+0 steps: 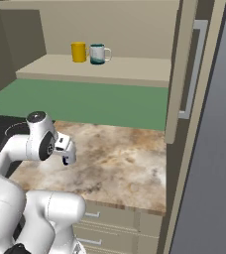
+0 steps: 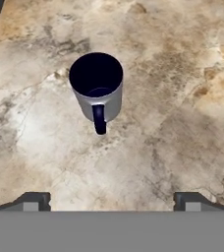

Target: Pick the mug on the counter and place it in the cabinet with the handle facing the right, like the mugs already inside.

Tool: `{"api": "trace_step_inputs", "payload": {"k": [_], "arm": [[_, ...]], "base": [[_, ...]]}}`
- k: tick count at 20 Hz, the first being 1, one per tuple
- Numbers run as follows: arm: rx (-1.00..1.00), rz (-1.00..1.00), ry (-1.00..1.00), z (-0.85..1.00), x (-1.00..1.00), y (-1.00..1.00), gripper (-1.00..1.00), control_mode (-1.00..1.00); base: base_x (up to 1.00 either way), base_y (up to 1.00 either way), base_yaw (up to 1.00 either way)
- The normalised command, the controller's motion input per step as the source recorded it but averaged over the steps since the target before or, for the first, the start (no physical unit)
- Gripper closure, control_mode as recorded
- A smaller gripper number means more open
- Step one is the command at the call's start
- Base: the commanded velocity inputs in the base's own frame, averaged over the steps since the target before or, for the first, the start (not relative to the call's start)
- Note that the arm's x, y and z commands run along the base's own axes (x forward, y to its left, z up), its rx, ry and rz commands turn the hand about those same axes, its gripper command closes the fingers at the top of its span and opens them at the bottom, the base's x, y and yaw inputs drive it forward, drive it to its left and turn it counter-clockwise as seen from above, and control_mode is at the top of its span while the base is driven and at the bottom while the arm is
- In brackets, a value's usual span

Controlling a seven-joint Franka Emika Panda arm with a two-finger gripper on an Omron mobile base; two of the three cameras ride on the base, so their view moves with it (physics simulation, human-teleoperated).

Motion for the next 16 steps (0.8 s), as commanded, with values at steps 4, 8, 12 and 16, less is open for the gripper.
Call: {"api": "trace_step_inputs", "payload": {"k": [4, 8, 12, 16], "arm": [[0.0, 0.05, 0.0, -0.3, 0.13, 0.08, -1.0, -1.0], [0.0, 0.04, 0.0, -0.2, 0.11, 0.03, -1.0, -1.0], [0.0, 0.01, -0.01, -0.07, 0.15, 0.0, -1.0, -1.0], [0.0, 0.0, -0.02, -0.01, 0.19, 0.0, -1.0, -1.0]], "base": [[0.0, 0.0, 0.0], [0.0, 0.0, 0.0], [0.0, 0.0, 0.0], [0.0, 0.0, 0.0]]}}
